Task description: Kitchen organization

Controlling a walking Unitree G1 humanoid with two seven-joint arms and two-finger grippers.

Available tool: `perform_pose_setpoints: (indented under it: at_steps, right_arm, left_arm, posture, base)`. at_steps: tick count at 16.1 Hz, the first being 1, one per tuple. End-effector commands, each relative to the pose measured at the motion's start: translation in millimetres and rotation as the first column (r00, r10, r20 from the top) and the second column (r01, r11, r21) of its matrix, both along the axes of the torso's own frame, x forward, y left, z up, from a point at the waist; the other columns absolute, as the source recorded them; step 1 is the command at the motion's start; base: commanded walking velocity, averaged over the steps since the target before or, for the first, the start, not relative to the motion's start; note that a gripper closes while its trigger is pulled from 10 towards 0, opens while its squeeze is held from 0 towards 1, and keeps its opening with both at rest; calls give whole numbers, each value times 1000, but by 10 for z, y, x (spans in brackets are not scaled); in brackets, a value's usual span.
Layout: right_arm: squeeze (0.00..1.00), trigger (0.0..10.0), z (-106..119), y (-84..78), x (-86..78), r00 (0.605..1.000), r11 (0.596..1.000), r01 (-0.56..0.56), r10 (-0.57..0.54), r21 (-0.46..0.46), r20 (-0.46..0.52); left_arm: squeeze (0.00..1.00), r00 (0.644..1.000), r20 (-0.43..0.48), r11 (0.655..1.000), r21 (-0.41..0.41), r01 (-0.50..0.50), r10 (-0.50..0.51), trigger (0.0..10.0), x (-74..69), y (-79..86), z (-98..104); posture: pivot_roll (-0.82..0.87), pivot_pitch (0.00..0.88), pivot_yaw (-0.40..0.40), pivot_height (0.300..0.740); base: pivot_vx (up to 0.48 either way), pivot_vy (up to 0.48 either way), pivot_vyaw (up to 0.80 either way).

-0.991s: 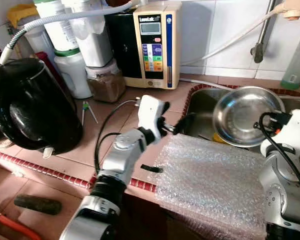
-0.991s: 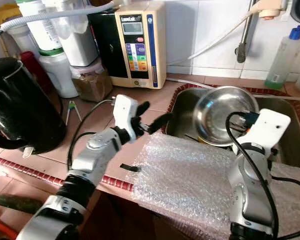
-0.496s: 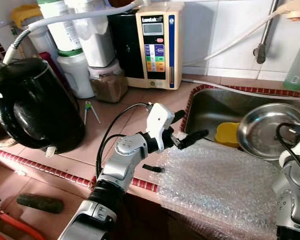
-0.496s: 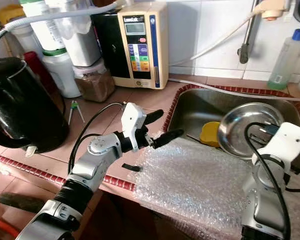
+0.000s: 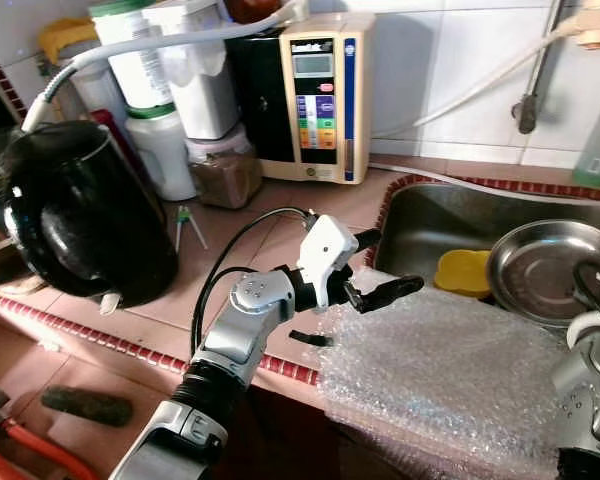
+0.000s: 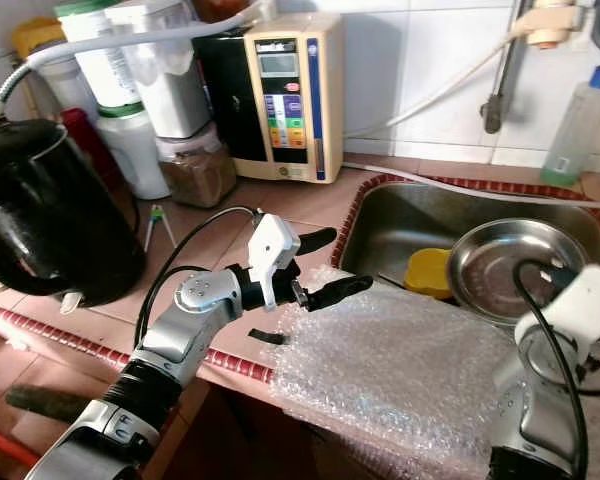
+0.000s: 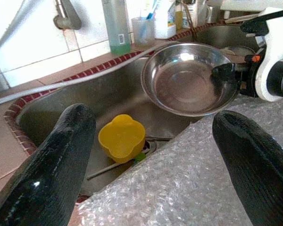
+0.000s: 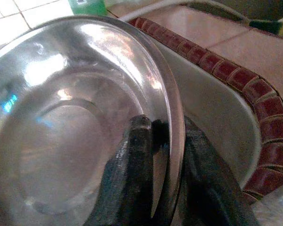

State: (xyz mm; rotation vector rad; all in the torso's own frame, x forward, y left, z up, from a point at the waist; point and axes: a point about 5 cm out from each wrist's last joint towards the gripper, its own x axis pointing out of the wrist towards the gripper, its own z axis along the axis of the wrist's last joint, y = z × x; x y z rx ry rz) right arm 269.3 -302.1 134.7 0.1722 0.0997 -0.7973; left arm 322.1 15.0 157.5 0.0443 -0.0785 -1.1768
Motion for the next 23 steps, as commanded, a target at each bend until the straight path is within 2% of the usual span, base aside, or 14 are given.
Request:
perform_pose_setpoints:
  at_steps: [1, 5, 7, 11, 14, 17, 18, 19, 20, 21, 23]
  right_arm:
    - [1000, 10000, -123, -7, -37, 999, 999, 26, -24, 37, -46]
    - [1000, 10000, -148, -58, -57, 995, 996, 71, -68, 51, -72]
    - [1000, 10000, -97, -97, -40, 996, 996, 75, -72, 44, -56]
    - [1000, 10000, 75, -94, 34, 1000, 1000, 13, -13, 9, 1]
    - [1000, 10000, 140, -34, 68, 999, 999, -41, 41, -10, 14]
    - [1000, 10000, 278, 208, 102, 977, 980, -187, 192, -66, 91]
    - [1000, 10000, 308, 306, 88, 957, 964, -250, 260, -89, 129]
    - [1000, 10000, 331, 356, 38, 949, 950, -271, 291, -155, 123]
    - [1000, 10000, 309, 390, -14, 943, 939, -293, 314, -178, 106]
    - [1000, 10000, 240, 408, -118, 941, 925, -316, 334, -210, 57]
    - [1000, 10000, 258, 435, -209, 935, 897, -331, 354, -292, 28]
  left_arm:
    - [1000, 1000, 18, 1000, 17, 5, -6, 10000, -15, 10, 1]
    - [1000, 1000, 16, 1000, 25, 3, -3, 10000, -23, -6, -14]
    - [1000, 1000, 7, 1000, 22, 6, -6, 10000, -27, -13, -20]
    - [1000, 998, 0, 998, 24, 56, -56, 10000, -70, -34, -27]
    - [1000, 999, 4, 998, 31, 46, -46, 10000, -63, -39, -31]
    - [1000, 995, 15, 995, 23, -95, 95, 10000, 38, 9, -13]
    - [1000, 988, 28, 988, 3, -151, 151, 10000, 81, 39, 16]
    - [1000, 982, 23, 982, 3, -189, 189, 10000, 120, 62, 31]
    - [1000, 978, 13, 978, -7, -209, 209, 10000, 150, 86, 53]
    - [1000, 959, 35, 960, -36, -279, 280, 10000, 221, 160, 118]
    - [1000, 924, 10, 922, -73, -381, 382, 10000, 310, 260, 170]
  posture:
    - [-76, 0, 158, 740]
    - [-77, 0, 157, 740]
    - [-78, 0, 156, 740]
    - [-79, 0, 150, 740]
    - [-81, 0, 147, 740]
    - [-84, 0, 142, 740]
    - [-82, 0, 138, 740]
    - [-77, 0, 132, 740]
    - [-77, 0, 132, 740]
    - [-77, 0, 128, 740]
    - [-78, 0, 126, 740]
  base:
    - [0, 0, 0]
    - [0, 0, 0]
    - [0, 0, 0]
    - [0, 0, 0]
    - [0, 0, 0]
    - [0, 0, 0]
    - [0, 0, 0]
    - [0, 0, 0]
    - [0, 0, 0]
    - [0, 0, 0]
    - [0, 0, 0]
